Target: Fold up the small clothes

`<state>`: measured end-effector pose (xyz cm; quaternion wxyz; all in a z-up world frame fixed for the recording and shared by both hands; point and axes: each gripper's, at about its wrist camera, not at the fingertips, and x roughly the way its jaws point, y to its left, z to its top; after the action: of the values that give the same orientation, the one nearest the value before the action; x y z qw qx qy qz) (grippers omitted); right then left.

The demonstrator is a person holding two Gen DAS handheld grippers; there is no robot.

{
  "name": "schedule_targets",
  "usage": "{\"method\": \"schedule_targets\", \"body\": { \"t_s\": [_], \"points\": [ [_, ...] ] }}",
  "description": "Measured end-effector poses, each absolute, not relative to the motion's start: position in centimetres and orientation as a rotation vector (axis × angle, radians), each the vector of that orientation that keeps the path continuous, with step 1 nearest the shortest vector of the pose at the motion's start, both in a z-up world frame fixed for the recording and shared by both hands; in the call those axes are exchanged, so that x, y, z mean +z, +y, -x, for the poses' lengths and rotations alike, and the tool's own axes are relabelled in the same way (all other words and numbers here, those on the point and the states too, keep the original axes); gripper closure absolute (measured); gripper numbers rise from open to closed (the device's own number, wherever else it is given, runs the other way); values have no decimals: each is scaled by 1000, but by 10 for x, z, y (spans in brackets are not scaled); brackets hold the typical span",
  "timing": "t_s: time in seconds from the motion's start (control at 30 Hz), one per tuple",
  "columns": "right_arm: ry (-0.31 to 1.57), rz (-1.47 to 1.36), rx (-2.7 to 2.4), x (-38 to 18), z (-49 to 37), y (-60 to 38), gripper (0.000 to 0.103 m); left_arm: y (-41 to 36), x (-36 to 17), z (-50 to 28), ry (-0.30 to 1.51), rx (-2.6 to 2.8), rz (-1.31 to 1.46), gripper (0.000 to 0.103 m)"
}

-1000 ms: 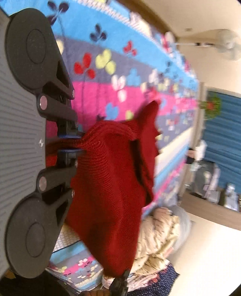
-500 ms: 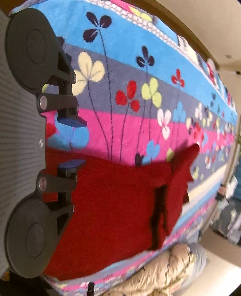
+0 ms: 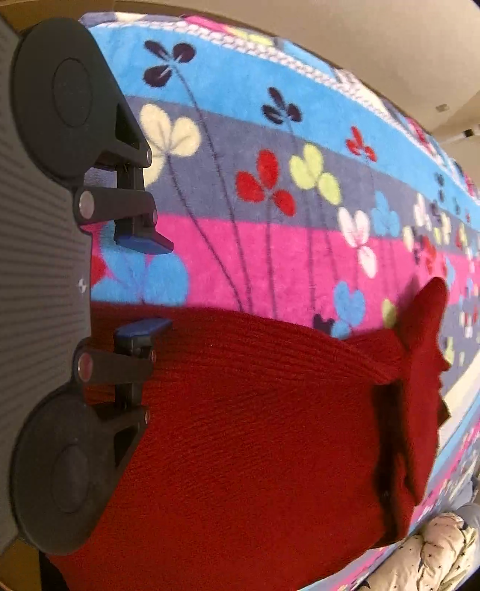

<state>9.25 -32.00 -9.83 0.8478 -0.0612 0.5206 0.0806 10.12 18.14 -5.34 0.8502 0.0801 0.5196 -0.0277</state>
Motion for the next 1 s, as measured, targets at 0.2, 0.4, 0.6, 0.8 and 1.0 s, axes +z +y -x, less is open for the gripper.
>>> {"method": "schedule_targets", "body": {
  "t_s": [0.2, 0.4, 0.6, 0.8, 1.0],
  "points": [
    [971, 100, 141, -75, -83, -322, 47, 187, -26, -91, 938, -46, -105, 59],
    [829, 18, 113, -47, -84, -326, 47, 183, -12, -91, 868, 3, -93, 59],
    [765, -9, 107, -39, -96, -323, 86, 173, -4, -94, 795, 8, -87, 59],
    [695, -82, 81, -29, -109, -321, 98, 161, 14, -116, 721, -15, -96, 74],
    [678, -123, 73, -28, -122, -312, 98, 126, 35, -169, 666, -65, -90, 79]
  ]
}}
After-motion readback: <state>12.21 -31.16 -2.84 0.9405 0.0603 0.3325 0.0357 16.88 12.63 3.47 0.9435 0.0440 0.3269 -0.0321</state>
